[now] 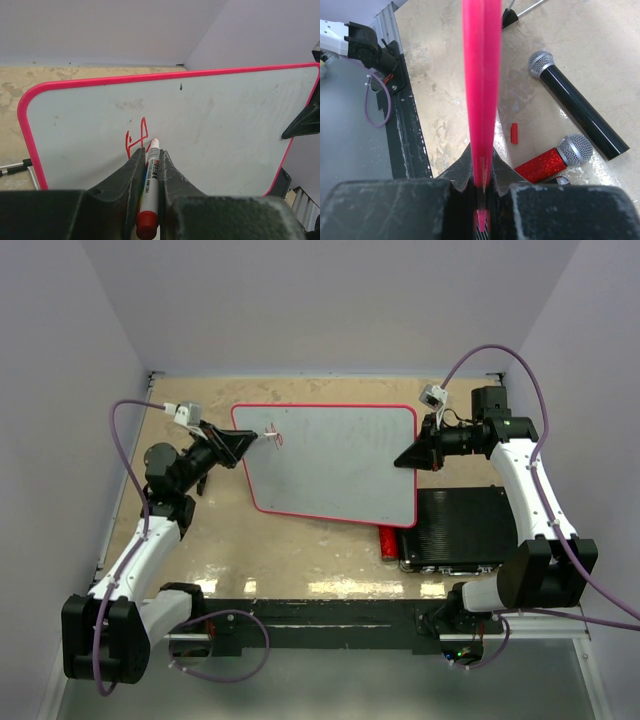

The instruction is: Write a sentence on the whiteboard

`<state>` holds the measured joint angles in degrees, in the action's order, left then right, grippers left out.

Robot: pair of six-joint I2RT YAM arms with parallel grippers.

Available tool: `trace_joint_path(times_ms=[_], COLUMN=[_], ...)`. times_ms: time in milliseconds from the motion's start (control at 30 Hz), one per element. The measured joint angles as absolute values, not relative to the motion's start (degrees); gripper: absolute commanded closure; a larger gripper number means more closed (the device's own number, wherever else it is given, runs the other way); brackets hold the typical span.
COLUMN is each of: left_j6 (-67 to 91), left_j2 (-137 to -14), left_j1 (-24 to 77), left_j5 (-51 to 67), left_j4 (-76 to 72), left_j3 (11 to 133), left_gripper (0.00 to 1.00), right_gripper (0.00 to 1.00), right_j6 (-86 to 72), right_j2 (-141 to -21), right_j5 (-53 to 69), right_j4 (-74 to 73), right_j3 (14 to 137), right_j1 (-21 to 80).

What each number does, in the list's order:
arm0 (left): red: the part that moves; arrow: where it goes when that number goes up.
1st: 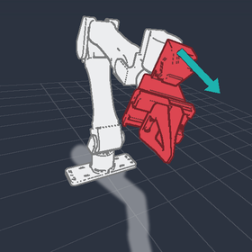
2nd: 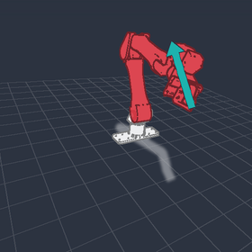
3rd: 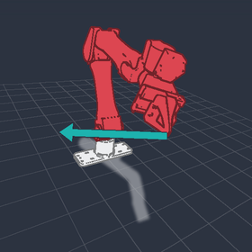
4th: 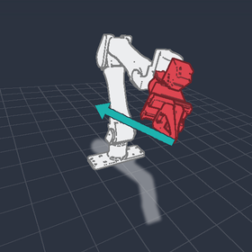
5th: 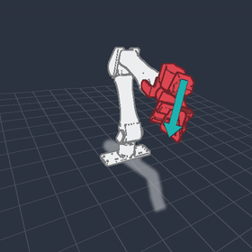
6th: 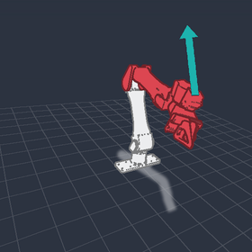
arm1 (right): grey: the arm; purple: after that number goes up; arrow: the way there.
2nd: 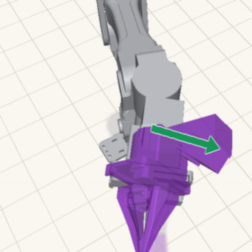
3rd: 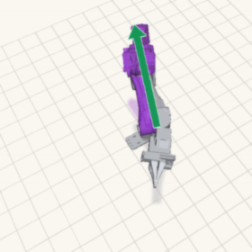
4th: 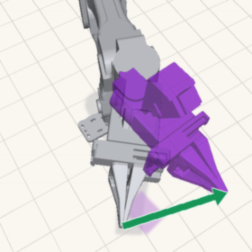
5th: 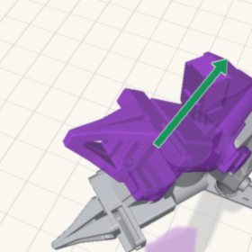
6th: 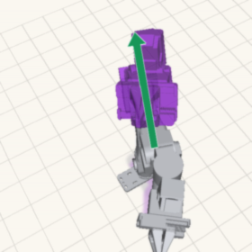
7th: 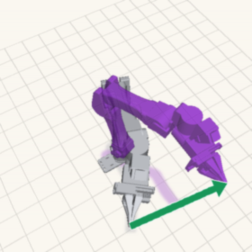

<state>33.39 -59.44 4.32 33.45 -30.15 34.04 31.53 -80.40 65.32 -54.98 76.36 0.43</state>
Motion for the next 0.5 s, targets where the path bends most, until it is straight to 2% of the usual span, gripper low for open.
trace_joint_path(times_ms=[500], left_j6=[35.6], left_j2=[-61.6], left_j1=[4.6], left_j5=[35.4], left_j4=[-33.6], left_j3=[34.0], left_gripper=[1.00], right_gripper=[1.00], right_j6=[32.0], right_j2=[-80.4], right_j5=[65.3], right_j4=[-55.0], right_j3=[76.4], right_j1=[0.4])
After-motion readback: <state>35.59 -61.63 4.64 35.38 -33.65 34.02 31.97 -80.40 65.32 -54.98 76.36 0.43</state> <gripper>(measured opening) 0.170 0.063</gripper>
